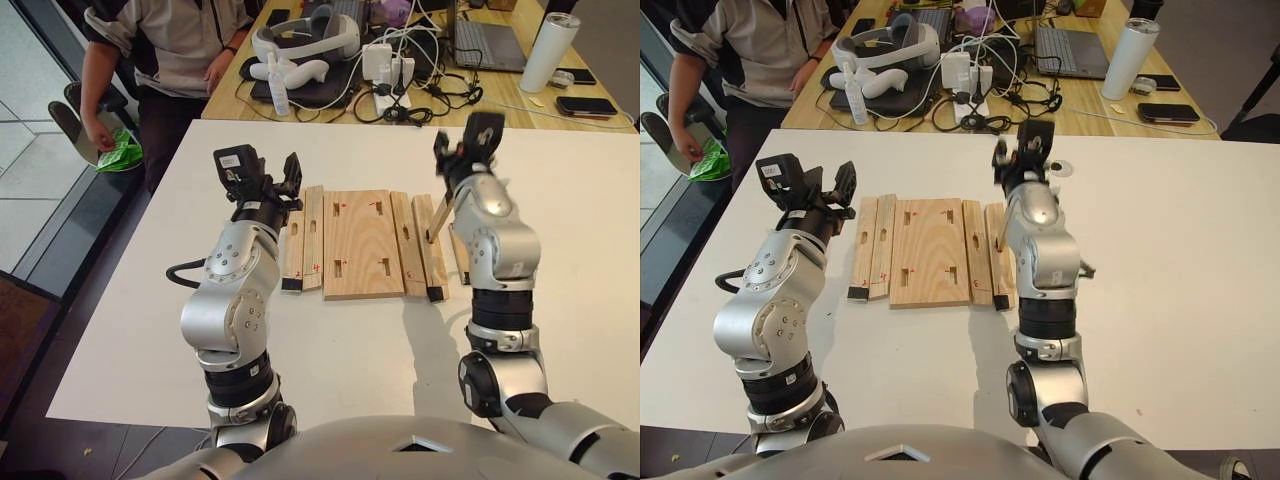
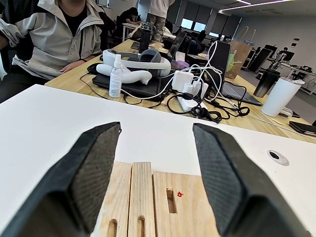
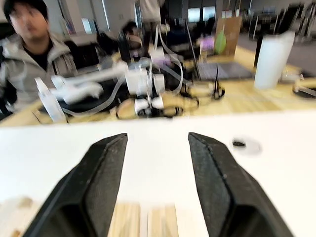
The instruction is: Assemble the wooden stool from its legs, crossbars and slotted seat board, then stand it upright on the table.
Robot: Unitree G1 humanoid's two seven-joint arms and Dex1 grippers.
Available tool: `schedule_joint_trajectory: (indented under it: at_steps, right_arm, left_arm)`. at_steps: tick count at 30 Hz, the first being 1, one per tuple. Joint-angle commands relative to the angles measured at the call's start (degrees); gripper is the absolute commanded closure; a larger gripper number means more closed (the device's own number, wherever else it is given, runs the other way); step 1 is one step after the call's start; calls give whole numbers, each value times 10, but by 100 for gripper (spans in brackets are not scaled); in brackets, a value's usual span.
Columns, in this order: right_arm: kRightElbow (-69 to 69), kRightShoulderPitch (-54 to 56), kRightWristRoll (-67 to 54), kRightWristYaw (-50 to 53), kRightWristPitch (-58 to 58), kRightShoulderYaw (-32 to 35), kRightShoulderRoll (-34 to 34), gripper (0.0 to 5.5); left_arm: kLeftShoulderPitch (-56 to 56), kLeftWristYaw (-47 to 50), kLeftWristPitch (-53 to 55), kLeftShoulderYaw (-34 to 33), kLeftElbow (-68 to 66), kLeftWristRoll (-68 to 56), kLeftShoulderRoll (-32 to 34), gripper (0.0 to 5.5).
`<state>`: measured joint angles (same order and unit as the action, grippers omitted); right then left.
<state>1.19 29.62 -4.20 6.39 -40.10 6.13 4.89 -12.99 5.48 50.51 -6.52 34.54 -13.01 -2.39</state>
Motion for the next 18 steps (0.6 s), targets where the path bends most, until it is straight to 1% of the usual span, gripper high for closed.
schedule_joint_trajectory:
  at_steps: [1,7,10,14,18]
  right_arm:
    - [-48,-31,-14,-8,-31,-2,11,323]
    - [-13,13,-4,-17,52,-23,3,323]
    - [25,64,-2,-12,91,-25,1,323]
    - [59,112,-8,-10,105,-26,1,323]
    - [57,83,4,-19,98,-45,-8,323]
  left_arm:
    - [-3,4,-2,9,-6,2,-5,278]
    - [-10,6,-6,6,-10,2,-6,278]
    - [-10,8,-7,7,-9,2,-7,278]
    - [-8,10,-8,8,-8,1,-8,278]
    - [-5,11,-7,8,-6,1,-8,278]
